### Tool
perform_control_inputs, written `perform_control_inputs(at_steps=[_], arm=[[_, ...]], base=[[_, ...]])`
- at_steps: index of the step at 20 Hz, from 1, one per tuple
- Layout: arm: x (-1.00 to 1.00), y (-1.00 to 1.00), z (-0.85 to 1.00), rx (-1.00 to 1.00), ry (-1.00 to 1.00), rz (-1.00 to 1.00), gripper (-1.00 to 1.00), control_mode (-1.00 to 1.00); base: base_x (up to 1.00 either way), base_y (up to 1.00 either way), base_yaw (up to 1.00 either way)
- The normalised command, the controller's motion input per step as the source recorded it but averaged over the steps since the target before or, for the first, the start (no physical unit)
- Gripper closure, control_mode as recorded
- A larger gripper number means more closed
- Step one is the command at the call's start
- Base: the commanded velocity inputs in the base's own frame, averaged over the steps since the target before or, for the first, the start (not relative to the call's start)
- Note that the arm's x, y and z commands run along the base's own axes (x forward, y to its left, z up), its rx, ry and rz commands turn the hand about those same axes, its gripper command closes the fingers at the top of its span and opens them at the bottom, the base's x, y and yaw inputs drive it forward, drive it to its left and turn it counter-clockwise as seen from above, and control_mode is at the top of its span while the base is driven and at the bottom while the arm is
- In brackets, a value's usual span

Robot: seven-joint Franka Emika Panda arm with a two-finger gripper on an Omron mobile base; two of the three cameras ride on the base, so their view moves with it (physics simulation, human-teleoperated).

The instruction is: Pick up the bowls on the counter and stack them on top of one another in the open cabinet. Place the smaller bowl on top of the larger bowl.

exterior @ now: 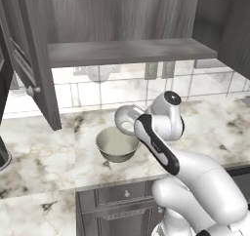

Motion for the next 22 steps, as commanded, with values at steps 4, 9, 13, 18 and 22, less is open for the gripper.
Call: perform_control_inputs(at_steps=[4, 9, 13, 18, 22], arm=[[0.0, 0.0, -0.03, 0.0, 0.01, 0.0, 1.0, -1.0], [0.0, 0.0, -0.2, 0.0, 0.0, 0.0, 1.0, -1.0], [0.0, 0.11, -0.22, -0.01, 0.05, 0.0, 1.0, -1.0], [0.0, 0.17, -0.18, -0.02, 0.08, 0.0, 1.0, -1.0], [0.0, 0.18, -0.17, -0.02, 0.08, 0.0, 1.0, -1.0]], base=[[0.0, 0.0, 0.0], [0.0, 0.0, 0.0], [0.0, 0.0, 0.0], [0.0, 0.0, 0.0], [0.0, 0.0, 0.0]])
